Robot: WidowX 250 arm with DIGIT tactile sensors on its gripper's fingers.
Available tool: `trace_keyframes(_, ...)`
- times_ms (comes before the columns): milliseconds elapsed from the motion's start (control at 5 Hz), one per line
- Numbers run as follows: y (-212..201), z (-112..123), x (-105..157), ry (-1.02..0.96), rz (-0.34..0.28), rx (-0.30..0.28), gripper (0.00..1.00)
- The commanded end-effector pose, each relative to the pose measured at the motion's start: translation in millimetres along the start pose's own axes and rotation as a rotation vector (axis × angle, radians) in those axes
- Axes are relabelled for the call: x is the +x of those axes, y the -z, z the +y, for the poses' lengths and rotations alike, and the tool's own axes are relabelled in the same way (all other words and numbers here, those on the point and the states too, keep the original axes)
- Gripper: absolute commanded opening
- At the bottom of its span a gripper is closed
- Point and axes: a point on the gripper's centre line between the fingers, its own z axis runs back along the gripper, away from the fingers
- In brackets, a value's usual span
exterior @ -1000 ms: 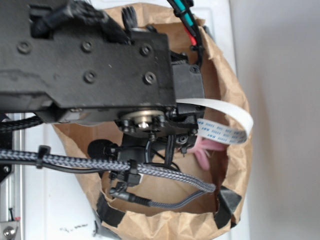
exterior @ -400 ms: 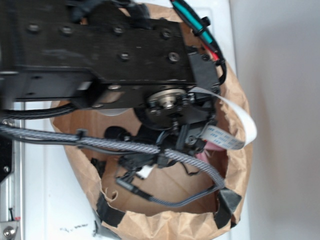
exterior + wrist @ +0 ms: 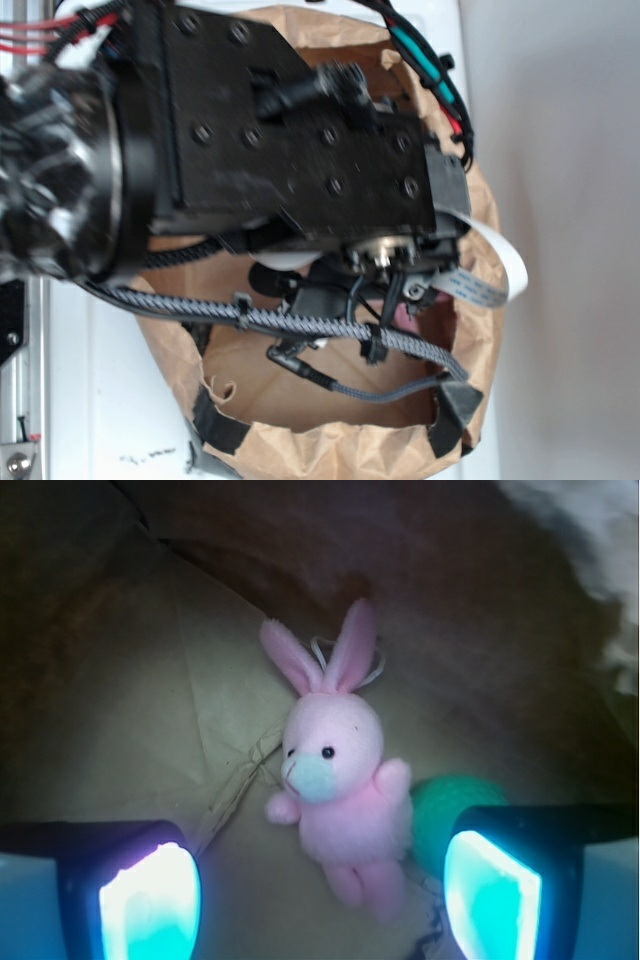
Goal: Grab the pink bunny.
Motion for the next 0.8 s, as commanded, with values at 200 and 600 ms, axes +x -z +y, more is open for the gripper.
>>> trace_keyframes(200, 11.1, 0.7, 19.6, 0.043, -0.061, 0.065, 1.00)
trace_keyframes(600, 27.3, -15.5, 18.9, 0.112, -0.015, 0.055, 1.00)
